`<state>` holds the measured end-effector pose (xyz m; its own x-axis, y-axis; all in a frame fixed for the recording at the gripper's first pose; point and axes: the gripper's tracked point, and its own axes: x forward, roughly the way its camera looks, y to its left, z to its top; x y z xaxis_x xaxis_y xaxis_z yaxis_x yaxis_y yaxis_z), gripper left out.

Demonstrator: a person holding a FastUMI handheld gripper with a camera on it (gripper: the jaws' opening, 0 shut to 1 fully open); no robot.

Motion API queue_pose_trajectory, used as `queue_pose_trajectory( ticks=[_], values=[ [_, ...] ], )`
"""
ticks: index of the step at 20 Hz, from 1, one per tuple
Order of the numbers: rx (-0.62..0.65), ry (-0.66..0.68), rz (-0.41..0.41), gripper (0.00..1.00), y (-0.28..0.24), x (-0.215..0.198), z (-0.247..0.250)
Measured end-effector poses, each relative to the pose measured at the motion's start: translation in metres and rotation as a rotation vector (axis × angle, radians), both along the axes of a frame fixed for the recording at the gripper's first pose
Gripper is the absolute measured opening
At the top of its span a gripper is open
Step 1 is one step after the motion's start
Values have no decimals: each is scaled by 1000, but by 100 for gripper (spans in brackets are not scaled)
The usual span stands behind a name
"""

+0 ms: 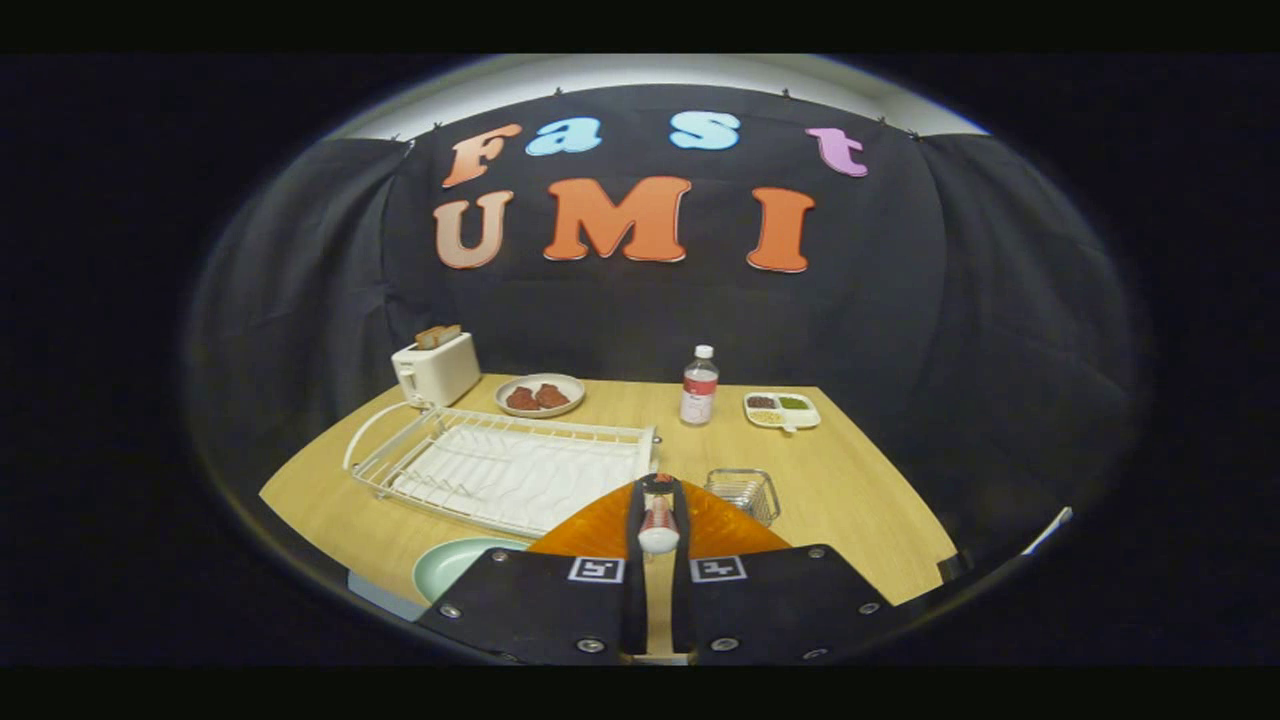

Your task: Take the plate from the dish rack, then take the spoon from the basket and place it into the plate.

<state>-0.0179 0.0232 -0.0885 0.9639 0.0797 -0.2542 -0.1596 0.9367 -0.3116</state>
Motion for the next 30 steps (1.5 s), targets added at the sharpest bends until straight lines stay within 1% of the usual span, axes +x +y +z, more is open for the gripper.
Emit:
queue_pose_trajectory(
  ticks=[5, 8, 14, 22, 26, 30],
  values=[
    [33, 51, 118, 10, 41, -31, -19],
    [22, 91, 176, 10, 60, -47, -36],
    [5, 178, 256, 10, 84, -66, -82],
    [-68, 261, 276, 10, 85, -64, -140],
    [-79, 283, 273, 10, 84, -57, -157],
    [-97, 304, 275, 12, 83, -54, -169]
  ],
)
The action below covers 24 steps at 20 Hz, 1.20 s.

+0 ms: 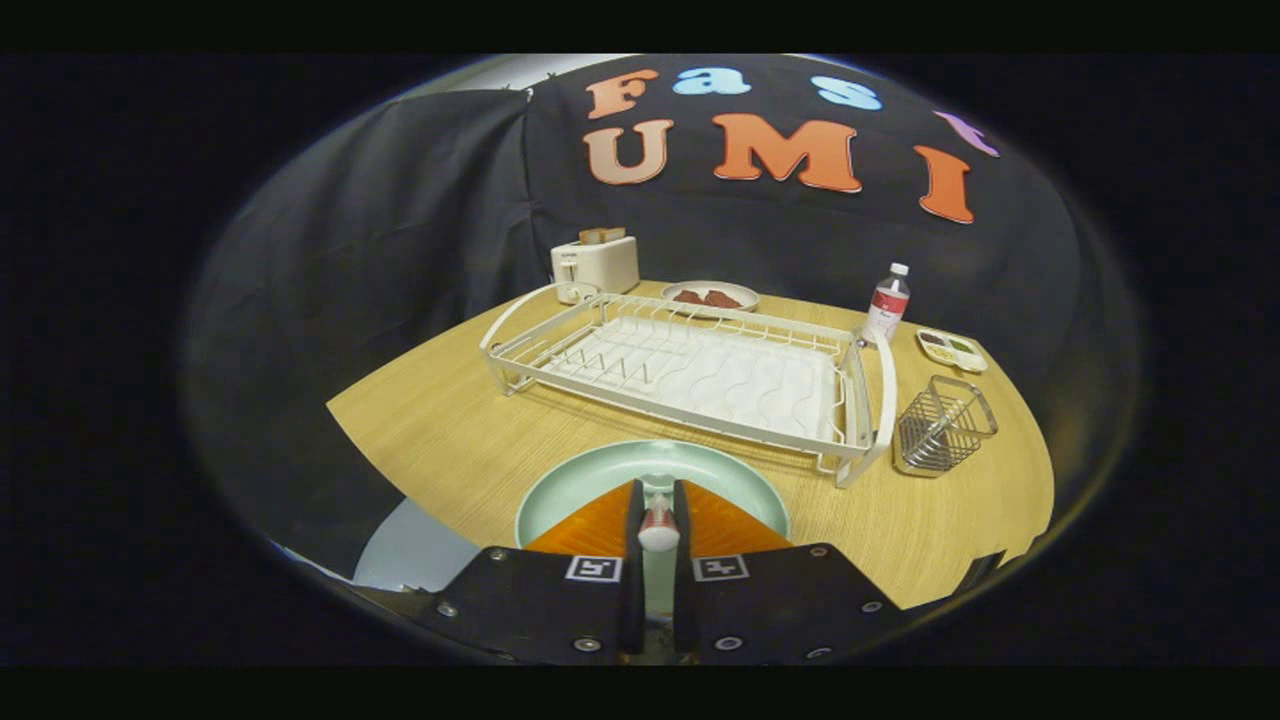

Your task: Take the plate from the dish rack, then take the spoon from the basket and place it into the plate.

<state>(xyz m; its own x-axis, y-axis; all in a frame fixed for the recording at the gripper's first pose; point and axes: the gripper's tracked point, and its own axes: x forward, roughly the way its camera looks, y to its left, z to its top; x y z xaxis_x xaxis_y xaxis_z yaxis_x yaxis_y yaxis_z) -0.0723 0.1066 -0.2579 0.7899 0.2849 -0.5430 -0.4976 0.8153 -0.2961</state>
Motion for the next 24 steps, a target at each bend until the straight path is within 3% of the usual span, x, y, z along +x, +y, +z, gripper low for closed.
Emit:
queue_pose_trajectory(
  ticks=[3, 6, 9, 10, 12, 24],
  values=[
    [-13, 22, -9, 16, -3, 1, -7],
    [-3, 31, -33, 33, -4, 8, -6],
    [10, 18, -65, 86, -9, 15, 7],
    [11, 8, -71, 95, -11, 20, 14],
    [16, -16, -87, 99, -15, 31, 30],
    [129, -239, -232, 99, -47, 83, 156]
  ],
)
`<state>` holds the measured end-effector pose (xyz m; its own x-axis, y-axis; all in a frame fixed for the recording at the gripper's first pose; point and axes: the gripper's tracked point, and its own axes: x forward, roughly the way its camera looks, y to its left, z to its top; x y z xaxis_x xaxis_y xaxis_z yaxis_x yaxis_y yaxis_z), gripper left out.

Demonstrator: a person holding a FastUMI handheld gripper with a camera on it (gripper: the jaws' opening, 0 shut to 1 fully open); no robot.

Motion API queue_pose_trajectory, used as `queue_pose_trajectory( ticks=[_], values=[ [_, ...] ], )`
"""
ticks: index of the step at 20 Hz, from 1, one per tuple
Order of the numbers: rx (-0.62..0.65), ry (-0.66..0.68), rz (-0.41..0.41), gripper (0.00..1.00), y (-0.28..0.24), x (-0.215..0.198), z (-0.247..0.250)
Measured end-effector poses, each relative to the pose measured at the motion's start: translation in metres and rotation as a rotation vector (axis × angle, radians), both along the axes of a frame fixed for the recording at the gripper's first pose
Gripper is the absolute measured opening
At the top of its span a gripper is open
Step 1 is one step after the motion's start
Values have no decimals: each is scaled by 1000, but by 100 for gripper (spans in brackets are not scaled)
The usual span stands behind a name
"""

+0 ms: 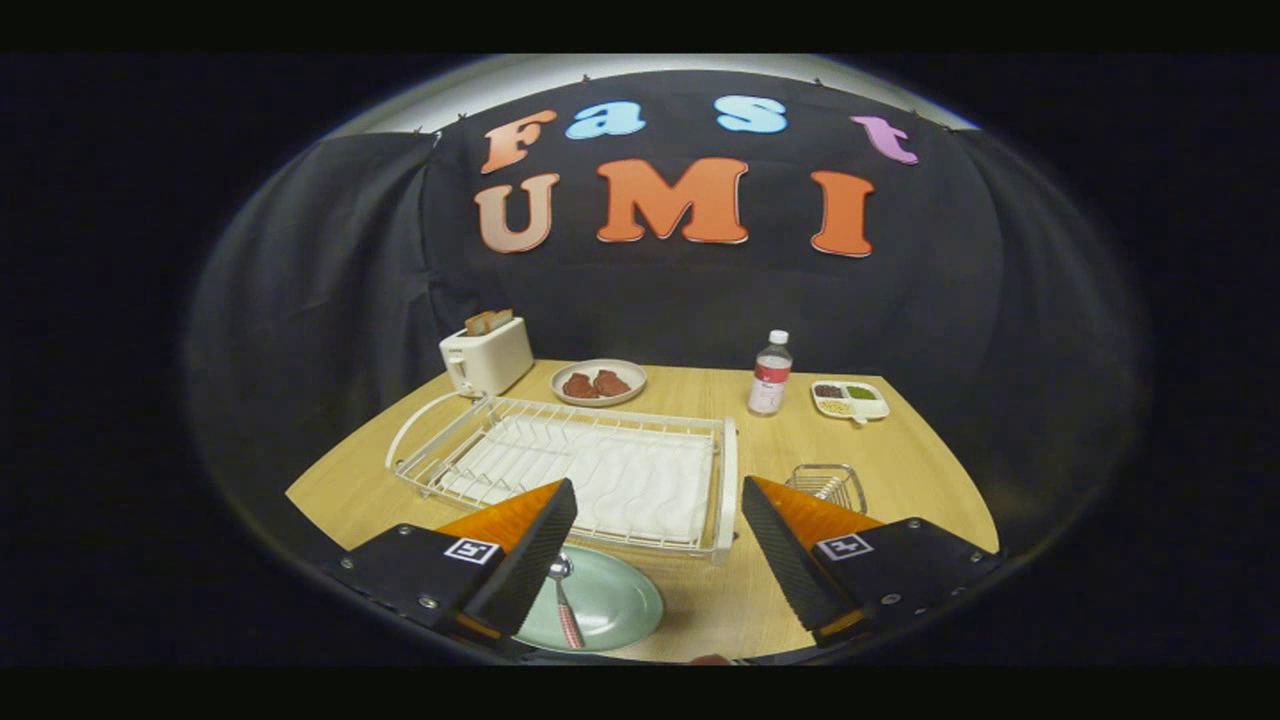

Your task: Take the plate from the dish rack, then take the spoon from the basket and place it into the plate.

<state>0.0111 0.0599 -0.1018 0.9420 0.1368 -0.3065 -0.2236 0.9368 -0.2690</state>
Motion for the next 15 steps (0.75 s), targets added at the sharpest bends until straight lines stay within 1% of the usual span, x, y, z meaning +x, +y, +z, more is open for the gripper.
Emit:
queue_pose_trajectory(
  ticks=[4, 8, 15],
  values=[
    [46, -43, -52, 99, -13, 7, 23],
    [61, -60, -90, 99, -24, 8, 30],
    [89, -71, -115, 99, -30, 5, 34]
  ],
)
